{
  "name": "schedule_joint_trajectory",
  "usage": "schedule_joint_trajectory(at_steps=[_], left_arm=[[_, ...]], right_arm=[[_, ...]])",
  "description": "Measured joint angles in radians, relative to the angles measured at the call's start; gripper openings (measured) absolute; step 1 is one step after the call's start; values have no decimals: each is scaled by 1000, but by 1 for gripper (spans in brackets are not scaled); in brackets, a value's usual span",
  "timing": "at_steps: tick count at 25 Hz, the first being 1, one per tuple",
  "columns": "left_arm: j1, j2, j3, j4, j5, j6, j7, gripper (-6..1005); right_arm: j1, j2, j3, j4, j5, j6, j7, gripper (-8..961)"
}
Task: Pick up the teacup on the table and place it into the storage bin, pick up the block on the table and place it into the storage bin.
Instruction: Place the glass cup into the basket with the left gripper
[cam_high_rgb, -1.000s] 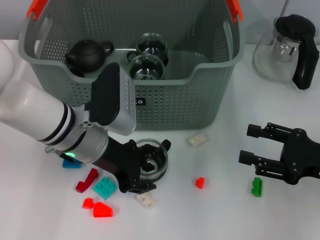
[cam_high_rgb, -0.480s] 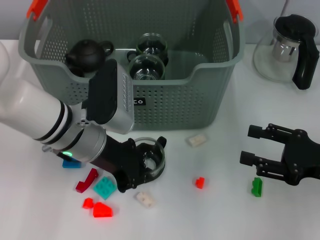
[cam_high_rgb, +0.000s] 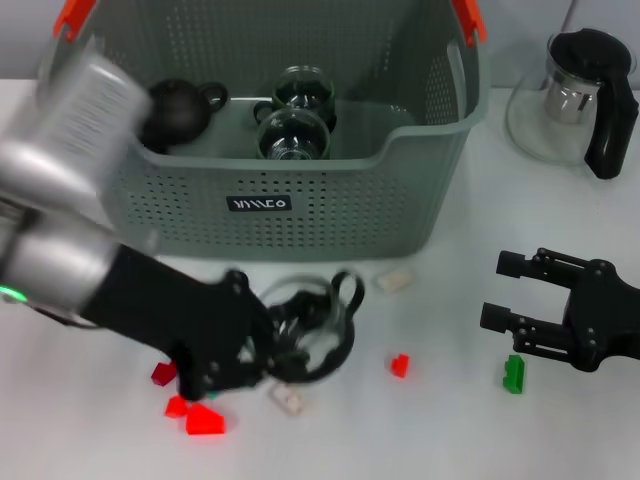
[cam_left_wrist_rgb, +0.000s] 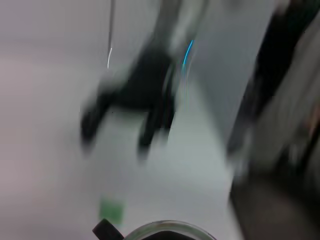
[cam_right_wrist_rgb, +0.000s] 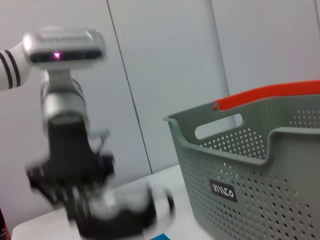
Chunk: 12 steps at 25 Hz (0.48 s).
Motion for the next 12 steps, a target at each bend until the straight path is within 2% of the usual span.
schedule_joint_trajectory(at_steps=[2,4,6,10,12], left_arm=[[-10,41,-87,-56,-130,79,29,57],[-8,80,-114,-116,-273,89,36,59],[-10,86,-163,-144,-355,77,43,60],[-35,64,-285,-166,-491,20,29,64],[-59,66,-304,-156,-542,-46,-34,66]], right_arm=[[0,0,0,0,0,0,0,767],[-3,0,0,-2,0,-2,0,767],[-3,-1,1,-6,0,-6,0,767],[6,-2,1,-2,0,-8,0,766],[7,-3,1,-2,0,-6,0,766]])
